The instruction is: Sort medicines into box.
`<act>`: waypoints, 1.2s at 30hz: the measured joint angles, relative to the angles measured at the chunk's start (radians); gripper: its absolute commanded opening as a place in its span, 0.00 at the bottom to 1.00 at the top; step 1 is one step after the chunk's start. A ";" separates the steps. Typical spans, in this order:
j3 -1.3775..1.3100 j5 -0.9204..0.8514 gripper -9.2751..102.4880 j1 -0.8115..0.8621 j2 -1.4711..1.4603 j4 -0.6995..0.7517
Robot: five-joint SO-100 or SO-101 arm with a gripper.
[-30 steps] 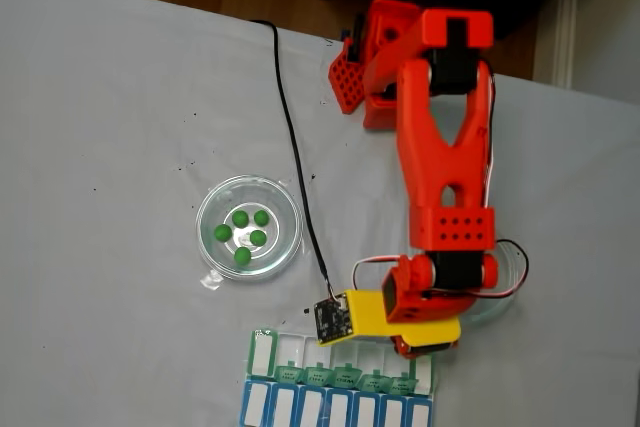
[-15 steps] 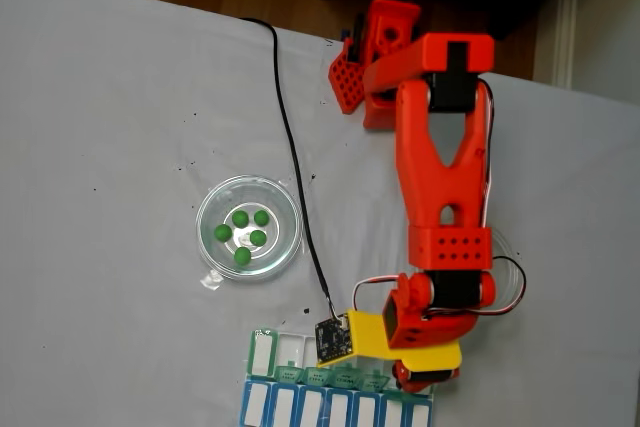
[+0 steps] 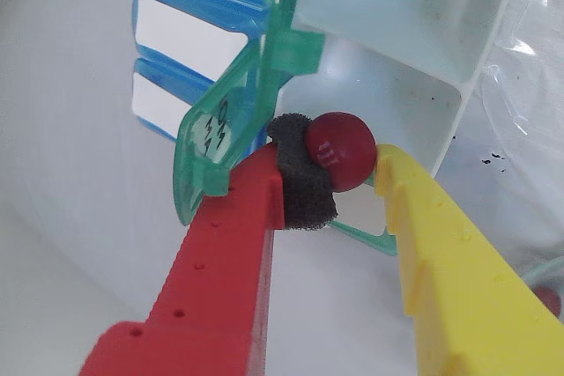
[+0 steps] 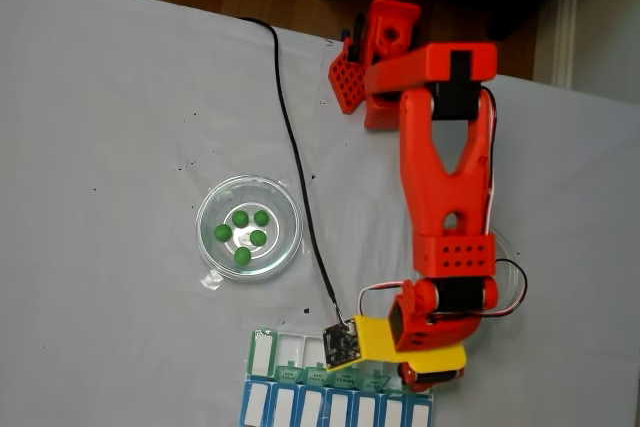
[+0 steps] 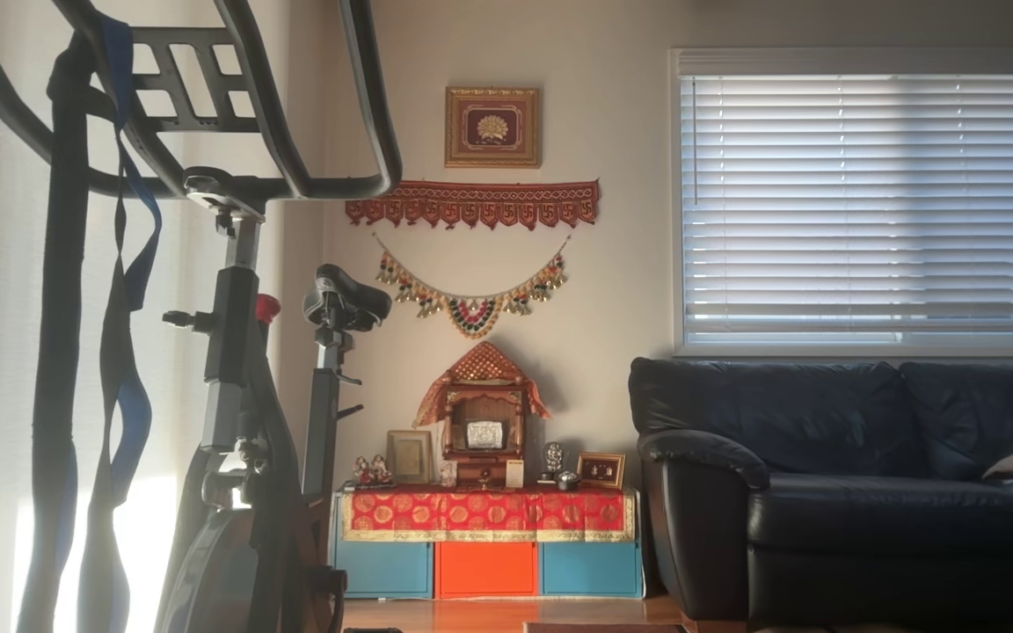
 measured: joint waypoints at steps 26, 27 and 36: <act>-0.101 -0.028 0.30 0.011 -0.063 0.153; -0.104 -0.028 0.30 0.008 -0.063 0.163; -0.126 -0.028 0.30 0.008 -0.063 0.201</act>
